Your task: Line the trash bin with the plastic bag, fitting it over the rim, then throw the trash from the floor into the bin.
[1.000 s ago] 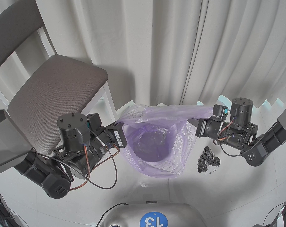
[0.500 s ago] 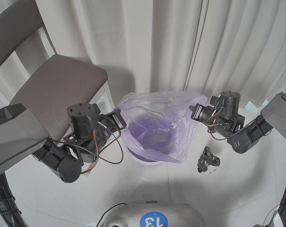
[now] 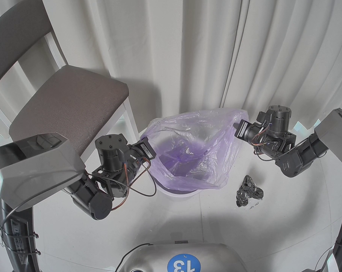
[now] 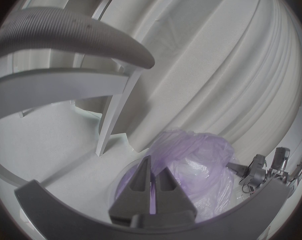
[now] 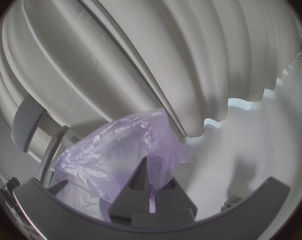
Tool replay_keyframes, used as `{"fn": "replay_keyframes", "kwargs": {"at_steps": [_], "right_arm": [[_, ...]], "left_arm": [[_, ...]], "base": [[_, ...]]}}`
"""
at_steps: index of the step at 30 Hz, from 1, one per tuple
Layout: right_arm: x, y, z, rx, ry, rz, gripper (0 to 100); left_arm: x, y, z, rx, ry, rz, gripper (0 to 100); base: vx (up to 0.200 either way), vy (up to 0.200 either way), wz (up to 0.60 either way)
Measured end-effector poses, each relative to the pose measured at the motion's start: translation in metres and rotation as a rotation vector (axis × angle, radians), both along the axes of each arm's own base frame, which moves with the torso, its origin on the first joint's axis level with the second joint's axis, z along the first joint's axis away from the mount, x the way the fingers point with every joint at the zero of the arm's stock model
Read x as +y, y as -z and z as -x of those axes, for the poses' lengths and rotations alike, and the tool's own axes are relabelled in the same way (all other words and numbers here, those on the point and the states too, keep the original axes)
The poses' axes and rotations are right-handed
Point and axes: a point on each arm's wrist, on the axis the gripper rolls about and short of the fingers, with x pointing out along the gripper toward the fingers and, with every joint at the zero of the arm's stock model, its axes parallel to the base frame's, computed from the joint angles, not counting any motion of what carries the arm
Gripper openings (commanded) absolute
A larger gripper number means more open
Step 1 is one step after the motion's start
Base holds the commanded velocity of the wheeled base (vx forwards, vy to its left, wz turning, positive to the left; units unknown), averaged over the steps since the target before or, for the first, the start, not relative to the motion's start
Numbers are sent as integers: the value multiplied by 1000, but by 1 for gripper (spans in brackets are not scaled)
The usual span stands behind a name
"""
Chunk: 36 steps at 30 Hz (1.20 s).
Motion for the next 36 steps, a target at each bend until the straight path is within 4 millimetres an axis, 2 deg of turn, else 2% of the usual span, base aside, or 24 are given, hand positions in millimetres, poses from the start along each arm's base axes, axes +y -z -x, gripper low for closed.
{"fn": "replay_keyframes", "kwargs": {"at_steps": [6, 13, 29, 36], "right_arm": [[-8, -4, -3, -12, 19, -2, 0], [-9, -2, -3, -2, 19, 1, 0], [16, 11, 6, 35, -19, 23, 0], [23, 16, 12, 57, -37, 37, 0]], "left_arm": [[-4, 14, -5, -7, 3, 5, 0], [-4, 27, -9, 11, -1, -6, 0], [1, 42, -15, -3, -19, -8, 0], [10, 44, -22, -4, -42, -10, 0]], "base": [[0, 0, 0], [0, 0, 0], [0, 0, 0], [0, 0, 0]]}}
